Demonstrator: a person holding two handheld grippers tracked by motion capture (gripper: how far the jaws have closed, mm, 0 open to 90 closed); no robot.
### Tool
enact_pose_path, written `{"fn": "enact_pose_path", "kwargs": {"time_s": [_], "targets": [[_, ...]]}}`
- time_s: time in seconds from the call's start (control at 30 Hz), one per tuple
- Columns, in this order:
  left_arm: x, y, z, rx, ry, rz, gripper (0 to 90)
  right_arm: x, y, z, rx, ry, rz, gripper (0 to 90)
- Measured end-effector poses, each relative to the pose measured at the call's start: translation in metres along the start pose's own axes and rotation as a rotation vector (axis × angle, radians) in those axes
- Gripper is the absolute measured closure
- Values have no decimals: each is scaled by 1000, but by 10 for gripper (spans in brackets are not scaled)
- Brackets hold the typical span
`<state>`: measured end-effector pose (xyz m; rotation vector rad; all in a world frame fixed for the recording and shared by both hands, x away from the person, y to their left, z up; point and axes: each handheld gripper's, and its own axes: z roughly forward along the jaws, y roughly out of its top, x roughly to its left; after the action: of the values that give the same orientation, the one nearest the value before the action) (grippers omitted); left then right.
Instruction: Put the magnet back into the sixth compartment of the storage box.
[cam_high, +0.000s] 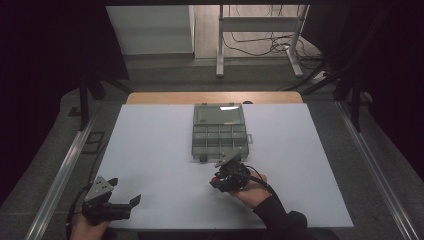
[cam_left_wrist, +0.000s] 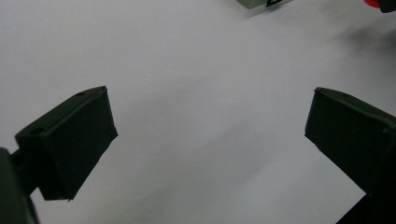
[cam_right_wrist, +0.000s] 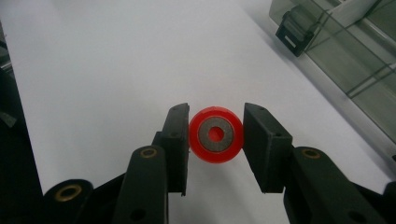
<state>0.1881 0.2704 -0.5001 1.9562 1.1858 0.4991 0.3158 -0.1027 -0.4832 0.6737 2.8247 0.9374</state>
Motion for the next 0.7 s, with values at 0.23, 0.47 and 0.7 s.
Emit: {"fn": "enact_pose_path", "kwargs": {"time_s": [0.23,0.47,0.7], "targets": [[0,0,0,1,0,0,21,-5,3,-1,-8,-5,15,627],[0,0,0,0,0,1,21,-14,7,-1,-18,-15,38,627],[0,0,0,0,-2,-1,21,-21,10,-2,-32,-26,52,627]]}}
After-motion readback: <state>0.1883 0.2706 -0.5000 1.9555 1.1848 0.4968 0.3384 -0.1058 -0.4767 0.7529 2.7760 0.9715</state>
